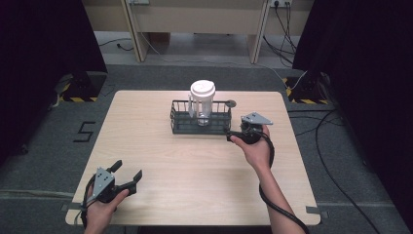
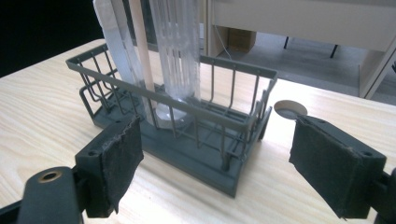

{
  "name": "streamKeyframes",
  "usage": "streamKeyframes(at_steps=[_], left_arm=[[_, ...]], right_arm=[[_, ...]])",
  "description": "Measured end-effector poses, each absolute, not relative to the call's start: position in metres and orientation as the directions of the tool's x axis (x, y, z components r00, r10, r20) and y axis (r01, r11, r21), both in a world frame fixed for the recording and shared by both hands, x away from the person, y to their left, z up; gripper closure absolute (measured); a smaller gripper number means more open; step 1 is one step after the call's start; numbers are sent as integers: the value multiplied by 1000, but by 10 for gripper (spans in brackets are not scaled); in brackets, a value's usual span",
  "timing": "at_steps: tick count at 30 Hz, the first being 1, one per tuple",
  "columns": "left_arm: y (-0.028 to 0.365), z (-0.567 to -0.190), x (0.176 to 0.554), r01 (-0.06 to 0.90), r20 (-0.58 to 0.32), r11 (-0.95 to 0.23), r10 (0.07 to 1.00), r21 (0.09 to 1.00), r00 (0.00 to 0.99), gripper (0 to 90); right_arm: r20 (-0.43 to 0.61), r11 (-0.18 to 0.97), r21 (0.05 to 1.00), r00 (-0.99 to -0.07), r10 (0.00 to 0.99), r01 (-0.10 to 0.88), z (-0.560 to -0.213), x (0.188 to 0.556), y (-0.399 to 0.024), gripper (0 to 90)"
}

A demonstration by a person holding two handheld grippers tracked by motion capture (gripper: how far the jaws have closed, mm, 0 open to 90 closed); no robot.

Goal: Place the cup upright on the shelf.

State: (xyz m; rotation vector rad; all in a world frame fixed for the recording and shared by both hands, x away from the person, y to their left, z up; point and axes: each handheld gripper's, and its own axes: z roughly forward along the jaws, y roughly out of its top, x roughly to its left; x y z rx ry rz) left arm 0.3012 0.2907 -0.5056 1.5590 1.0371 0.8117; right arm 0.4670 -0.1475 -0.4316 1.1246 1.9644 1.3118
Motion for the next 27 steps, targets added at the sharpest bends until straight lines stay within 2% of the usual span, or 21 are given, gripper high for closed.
streamKeyframes(at_steps=[27], left_arm=[[290, -505, 301, 210, -11, -79, 919, 975, 395, 145]], right_arm=[[26, 176, 908, -469, 883, 380, -443, 436, -195, 182]])
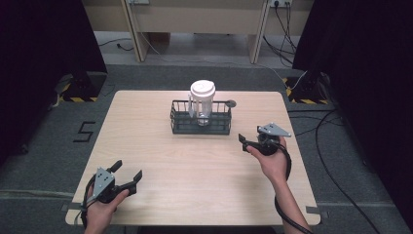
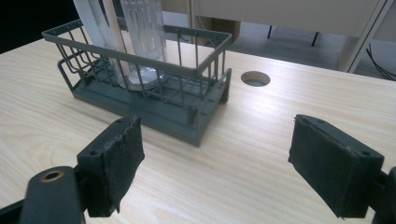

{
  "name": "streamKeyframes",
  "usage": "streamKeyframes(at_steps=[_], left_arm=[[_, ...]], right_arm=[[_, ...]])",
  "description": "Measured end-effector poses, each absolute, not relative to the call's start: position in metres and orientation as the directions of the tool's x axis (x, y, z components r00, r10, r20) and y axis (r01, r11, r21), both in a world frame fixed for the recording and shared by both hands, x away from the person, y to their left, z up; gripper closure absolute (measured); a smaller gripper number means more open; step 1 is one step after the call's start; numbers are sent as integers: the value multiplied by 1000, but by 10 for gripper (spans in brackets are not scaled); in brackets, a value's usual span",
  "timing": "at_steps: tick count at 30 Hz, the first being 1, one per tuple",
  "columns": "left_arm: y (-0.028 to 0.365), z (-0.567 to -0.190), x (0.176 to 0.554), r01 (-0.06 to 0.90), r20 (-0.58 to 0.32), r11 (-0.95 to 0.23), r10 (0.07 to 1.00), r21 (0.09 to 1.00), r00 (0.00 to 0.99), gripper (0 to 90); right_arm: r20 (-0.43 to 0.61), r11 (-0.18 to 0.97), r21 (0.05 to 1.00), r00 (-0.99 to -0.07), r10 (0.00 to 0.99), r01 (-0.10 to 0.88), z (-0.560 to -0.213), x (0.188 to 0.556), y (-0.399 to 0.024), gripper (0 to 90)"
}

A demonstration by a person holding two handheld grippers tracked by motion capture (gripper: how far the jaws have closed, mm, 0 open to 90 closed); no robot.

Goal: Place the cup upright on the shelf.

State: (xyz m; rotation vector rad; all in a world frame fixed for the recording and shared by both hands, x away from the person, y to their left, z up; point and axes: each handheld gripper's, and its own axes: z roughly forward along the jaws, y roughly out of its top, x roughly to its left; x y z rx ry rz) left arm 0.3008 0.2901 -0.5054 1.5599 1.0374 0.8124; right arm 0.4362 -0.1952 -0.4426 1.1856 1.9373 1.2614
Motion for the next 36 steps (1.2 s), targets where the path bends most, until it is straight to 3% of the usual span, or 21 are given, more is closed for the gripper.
streamKeyframes(at_steps=[36], left_arm=[[291, -505, 300, 213, -10, -77, 926, 974, 379, 145]], right_arm=[[55, 136, 881, -385, 921, 453, -487, 362, -260, 206]])
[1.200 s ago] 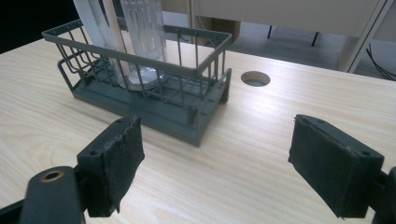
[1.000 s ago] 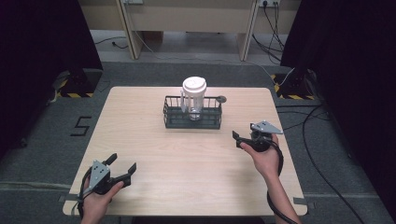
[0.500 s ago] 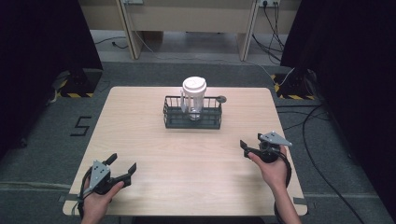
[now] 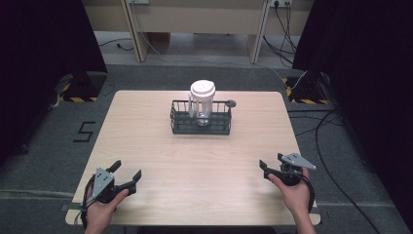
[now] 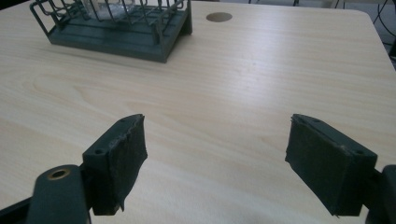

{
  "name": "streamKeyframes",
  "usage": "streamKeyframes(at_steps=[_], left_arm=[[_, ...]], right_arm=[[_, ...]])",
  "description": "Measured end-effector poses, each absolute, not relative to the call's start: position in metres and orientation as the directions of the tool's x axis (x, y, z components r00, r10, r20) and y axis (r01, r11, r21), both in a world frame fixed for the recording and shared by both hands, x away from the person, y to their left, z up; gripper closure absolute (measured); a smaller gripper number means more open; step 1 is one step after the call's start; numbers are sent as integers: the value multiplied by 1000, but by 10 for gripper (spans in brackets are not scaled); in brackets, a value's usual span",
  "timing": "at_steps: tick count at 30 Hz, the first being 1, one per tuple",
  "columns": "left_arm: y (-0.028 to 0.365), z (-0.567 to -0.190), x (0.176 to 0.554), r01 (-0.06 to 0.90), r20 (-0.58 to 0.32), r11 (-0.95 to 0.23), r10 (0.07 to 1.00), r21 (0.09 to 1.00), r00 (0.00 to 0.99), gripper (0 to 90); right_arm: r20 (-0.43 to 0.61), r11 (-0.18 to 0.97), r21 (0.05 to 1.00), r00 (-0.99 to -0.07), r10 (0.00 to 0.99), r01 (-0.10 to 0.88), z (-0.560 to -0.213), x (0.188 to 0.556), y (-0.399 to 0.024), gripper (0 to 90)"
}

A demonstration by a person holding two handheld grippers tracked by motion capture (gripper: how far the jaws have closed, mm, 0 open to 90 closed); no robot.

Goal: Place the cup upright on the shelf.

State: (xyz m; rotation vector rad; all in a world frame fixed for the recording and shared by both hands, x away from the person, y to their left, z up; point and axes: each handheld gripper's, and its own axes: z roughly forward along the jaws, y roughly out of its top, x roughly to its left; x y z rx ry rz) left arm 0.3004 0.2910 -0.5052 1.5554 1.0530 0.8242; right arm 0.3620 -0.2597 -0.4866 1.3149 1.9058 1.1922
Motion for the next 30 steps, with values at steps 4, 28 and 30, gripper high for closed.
streamKeyframes(at_steps=[4, 28, 30], left_arm=[[290, -505, 300, 214, -7, -81, 924, 973, 382, 145], [291, -505, 300, 213, 3, -90, 926, 973, 378, 145], [290, -505, 300, 212, 2, -89, 925, 973, 380, 145]], right_arm=[[56, 131, 876, -368, 928, 463, -495, 352, -268, 207], [68, 83, 894, -316, 946, 439, -512, 330, -289, 205], [68, 80, 898, -316, 946, 432, -511, 330, -289, 205]])
